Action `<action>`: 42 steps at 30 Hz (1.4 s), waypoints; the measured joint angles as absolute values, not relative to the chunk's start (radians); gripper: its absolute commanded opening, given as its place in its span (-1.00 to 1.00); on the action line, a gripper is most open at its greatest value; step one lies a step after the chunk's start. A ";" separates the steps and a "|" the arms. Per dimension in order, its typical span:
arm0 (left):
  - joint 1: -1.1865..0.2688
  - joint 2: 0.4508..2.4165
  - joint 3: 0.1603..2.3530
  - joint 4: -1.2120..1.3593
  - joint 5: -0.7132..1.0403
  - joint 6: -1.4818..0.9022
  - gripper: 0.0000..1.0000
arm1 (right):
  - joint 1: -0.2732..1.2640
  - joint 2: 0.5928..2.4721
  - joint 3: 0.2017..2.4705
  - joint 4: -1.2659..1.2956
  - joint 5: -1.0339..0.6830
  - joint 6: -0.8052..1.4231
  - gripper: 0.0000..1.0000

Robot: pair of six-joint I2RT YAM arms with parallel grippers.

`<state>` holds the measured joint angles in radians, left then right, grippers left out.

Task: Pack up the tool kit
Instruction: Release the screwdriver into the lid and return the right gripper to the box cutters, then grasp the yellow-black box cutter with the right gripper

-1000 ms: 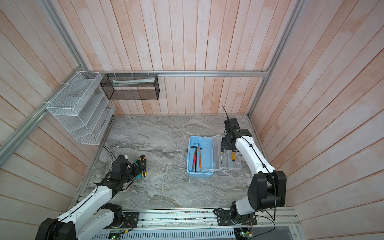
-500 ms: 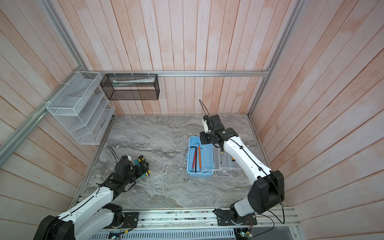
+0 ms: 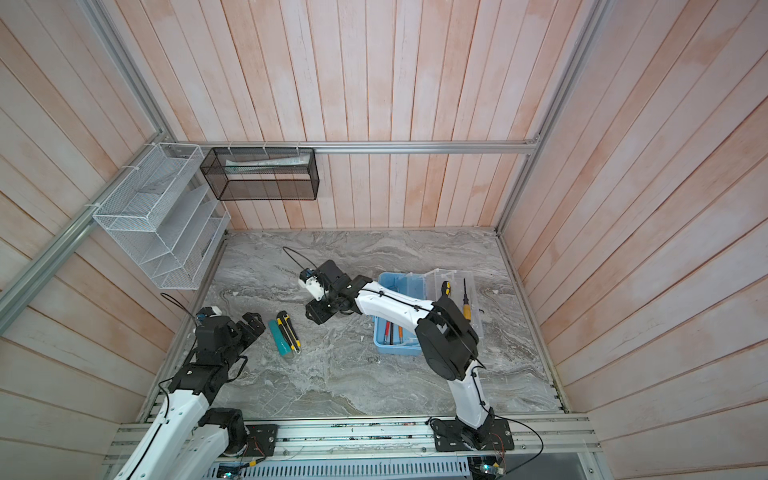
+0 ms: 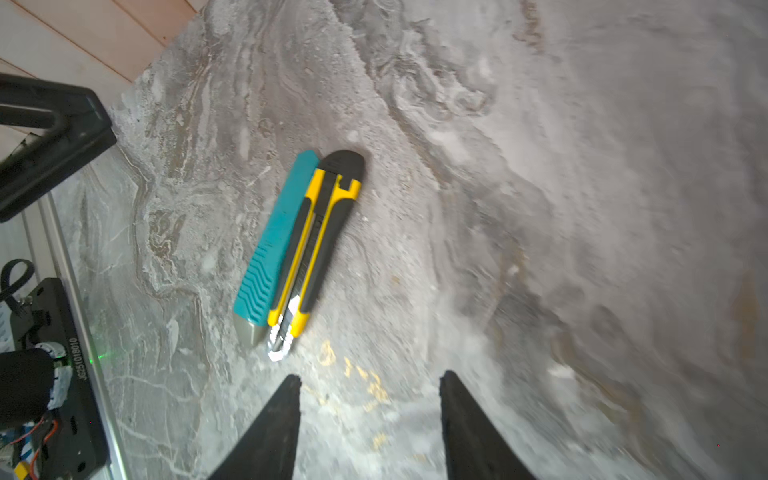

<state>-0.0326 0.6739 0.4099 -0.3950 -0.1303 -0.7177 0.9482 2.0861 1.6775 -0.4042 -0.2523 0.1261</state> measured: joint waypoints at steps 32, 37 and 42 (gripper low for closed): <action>-0.006 0.662 0.390 -0.450 -0.109 -0.706 0.99 | 1.086 2.522 2.181 -0.630 -0.047 0.109 0.03; -0.006 0.661 0.390 -0.450 -0.107 -0.702 0.99 | 1.089 2.535 2.196 -0.624 -0.054 0.102 0.03; -0.006 0.660 0.390 -0.450 -0.104 -0.700 0.99 | 1.094 2.553 2.222 -0.620 -0.053 0.101 -0.06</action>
<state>-0.0063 0.6598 0.3904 -0.4496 -0.1043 -0.6998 1.0939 2.5530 2.2219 -0.6205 -0.0532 0.1009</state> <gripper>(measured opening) 0.996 0.493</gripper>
